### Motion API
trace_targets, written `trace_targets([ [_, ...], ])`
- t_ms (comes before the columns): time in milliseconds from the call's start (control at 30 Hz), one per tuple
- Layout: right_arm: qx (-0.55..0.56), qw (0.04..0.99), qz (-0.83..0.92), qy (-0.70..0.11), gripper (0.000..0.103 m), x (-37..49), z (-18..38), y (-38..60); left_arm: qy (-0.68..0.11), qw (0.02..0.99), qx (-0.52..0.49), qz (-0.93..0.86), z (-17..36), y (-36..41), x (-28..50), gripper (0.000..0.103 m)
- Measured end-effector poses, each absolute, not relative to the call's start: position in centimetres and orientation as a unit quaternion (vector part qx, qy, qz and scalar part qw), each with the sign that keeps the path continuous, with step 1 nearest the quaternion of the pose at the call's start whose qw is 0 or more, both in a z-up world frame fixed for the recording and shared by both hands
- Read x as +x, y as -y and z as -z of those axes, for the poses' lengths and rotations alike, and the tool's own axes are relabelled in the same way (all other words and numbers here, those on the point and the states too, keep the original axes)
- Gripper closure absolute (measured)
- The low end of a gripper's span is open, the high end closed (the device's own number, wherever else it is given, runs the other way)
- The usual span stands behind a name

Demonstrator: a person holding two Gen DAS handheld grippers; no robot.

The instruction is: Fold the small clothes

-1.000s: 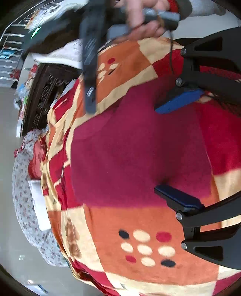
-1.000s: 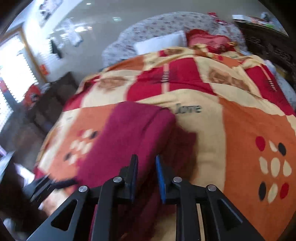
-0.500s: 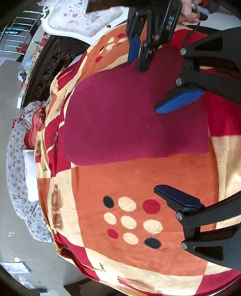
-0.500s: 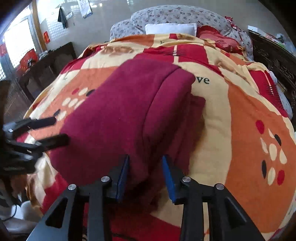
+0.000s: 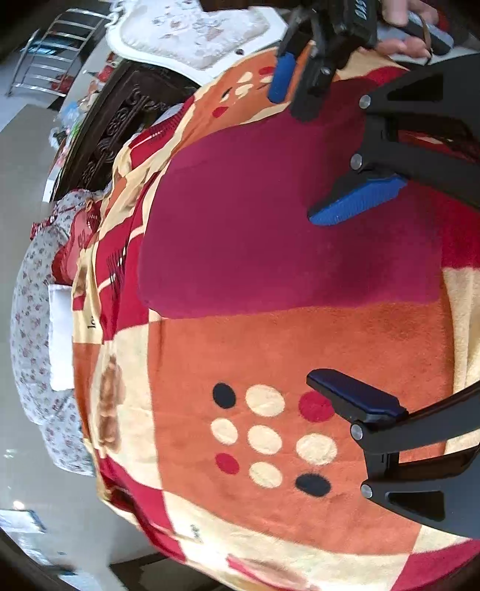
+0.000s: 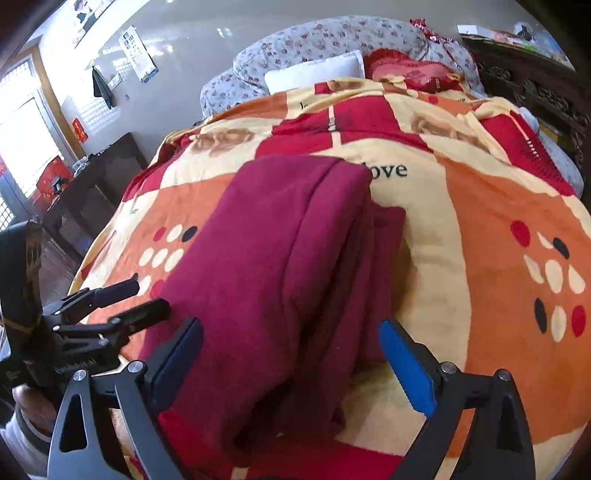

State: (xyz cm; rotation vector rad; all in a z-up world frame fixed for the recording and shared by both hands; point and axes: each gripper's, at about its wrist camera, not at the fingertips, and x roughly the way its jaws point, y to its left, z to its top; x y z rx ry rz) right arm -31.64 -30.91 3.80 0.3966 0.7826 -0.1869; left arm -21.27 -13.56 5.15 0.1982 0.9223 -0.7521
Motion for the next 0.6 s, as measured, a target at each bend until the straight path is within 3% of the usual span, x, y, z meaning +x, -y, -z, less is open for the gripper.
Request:
trace_targets([
  [600,0.312,0.879,0.026,-0.358,0.003,-28.5,1.2,36.5,-0.478,0.772,0.041,0.416,-2.4,18.0,-17.1,0.011],
])
